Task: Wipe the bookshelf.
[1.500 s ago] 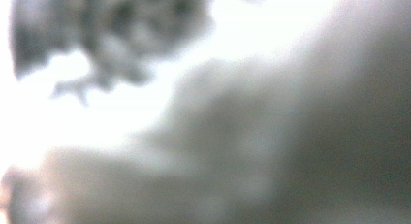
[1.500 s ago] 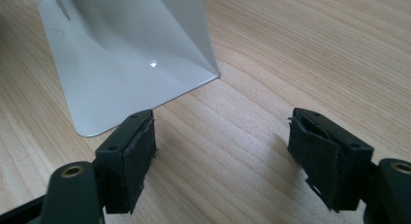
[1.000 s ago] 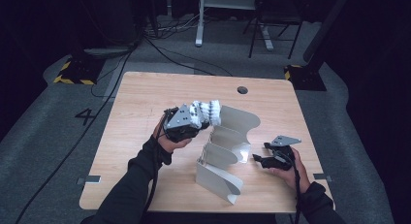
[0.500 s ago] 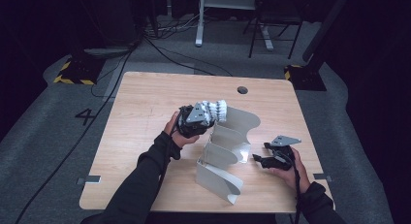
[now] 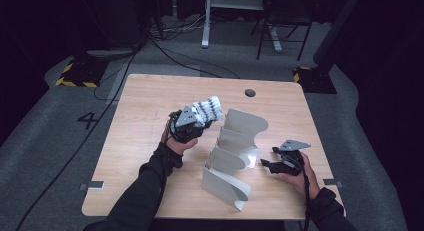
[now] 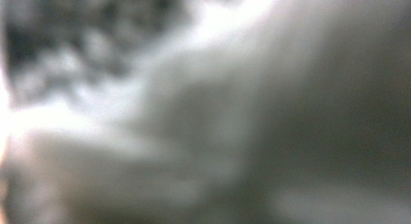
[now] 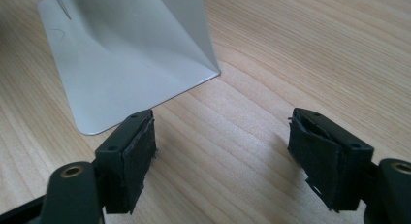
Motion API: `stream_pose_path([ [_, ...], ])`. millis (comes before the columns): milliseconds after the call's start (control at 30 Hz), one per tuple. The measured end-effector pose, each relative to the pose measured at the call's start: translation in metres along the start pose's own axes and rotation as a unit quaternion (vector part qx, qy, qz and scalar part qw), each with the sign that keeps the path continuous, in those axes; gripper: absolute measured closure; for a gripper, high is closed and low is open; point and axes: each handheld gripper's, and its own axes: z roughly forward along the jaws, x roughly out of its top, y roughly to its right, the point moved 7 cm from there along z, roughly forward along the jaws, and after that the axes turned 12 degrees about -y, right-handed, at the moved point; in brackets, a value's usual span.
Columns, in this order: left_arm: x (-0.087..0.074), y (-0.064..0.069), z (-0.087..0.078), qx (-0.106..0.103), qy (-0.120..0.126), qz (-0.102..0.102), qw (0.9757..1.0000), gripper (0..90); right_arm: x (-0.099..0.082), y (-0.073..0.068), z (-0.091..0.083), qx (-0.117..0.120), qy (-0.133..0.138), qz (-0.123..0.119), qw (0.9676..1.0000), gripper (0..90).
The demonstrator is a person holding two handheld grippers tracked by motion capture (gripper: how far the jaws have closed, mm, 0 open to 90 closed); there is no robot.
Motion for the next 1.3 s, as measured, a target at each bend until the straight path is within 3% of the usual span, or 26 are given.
stream_pose_path([
  [133,-0.006,0.006,0.01,0.0,-0.042,0.029,0.9987,75.8,0.0,0.0,0.0,0.0,0.0,0.0,1.0,25.9],
  [167,-0.006,0.006,0.01,0.0,-0.042,0.029,0.9987,75.7,0.0,0.0,0.0,0.0,0.0,0.0,1.0,25.9],
  [200,-0.01,0.013,0.018,-0.005,-0.06,0.046,0.9971,75.7,0.0,0.0,0.0,0.0,0.0,0.0,1.0,25.9],
  [233,-0.01,0.013,0.018,-0.005,-0.06,0.046,0.9971,75.7,0.0,0.0,0.0,0.0,0.0,0.0,1.0,25.9],
  [300,-0.015,0.021,0.025,-0.014,-0.081,0.067,0.9944,75.7,0.0,0.0,0.0,0.0,0.0,0.0,1.0,25.9],
  [367,-0.022,0.027,0.033,-0.019,-0.109,0.092,0.9896,75.7,0.0,0.0,0.0,0.0,0.0,0.0,1.0,25.9],
  [500,-0.041,0.034,0.044,-0.036,-0.155,0.109,0.9812,75.7,0.0,0.0,0.0,0.0,0.0,0.0,1.0,25.9],
  [567,-0.05,0.036,0.047,-0.044,-0.166,0.111,0.9789,75.7,0.0,0.0,0.0,0.0,0.0,0.0,1.0,25.9],
  [633,-0.05,0.034,0.046,-0.054,-0.158,0.1,0.9809,75.8,0.0,0.0,0.0,0.0,0.0,0.0,1.0,25.9],
  [700,-0.039,0.033,0.039,-0.053,-0.135,0.098,0.9845,75.8,0.0,0.0,0.0,0.0,0.0,0.0,1.0,25.9],
  [733,-0.039,0.033,0.039,-0.053,-0.135,0.098,0.9845,75.7,0.0,0.0,0.0,0.0,0.0,0.0,1.0,25.9],
  [833,-0.015,0.029,0.022,-0.044,-0.098,0.102,0.989,75.7,0.0,0.0,0.0,0.0,0.0,0.0,1.0,25.9],
  [933,0.007,0.025,0.005,-0.037,-0.067,0.107,0.9913,75.7,0.0,0.0,0.0,0.0,0.0,0.0,1.0,25.9],
  [1000,0.015,0.025,-0.003,-0.03,-0.058,0.116,0.9911,75.7,0.0,0.0,0.0,0.0,0.0,0.0,1.0,25.9],
  [1100,0.012,0.027,-0.007,-0.025,-0.069,0.125,0.9895,75.7,0.0,0.0,0.0,0.0,0.0,0.0,1.0,25.9],
  [1167,0.008,0.029,-0.006,-0.024,-0.075,0.125,0.989,75.7,0.0,0.0,0.0,0.0,0.0,0.0,1.0,25.9],
  [1300,-0.019,0.038,-0.002,-0.037,-0.101,0.126,0.9863,75.7,0.0,0.0,0.0,0.0,0.0,0.001,1.0,25.9],
])
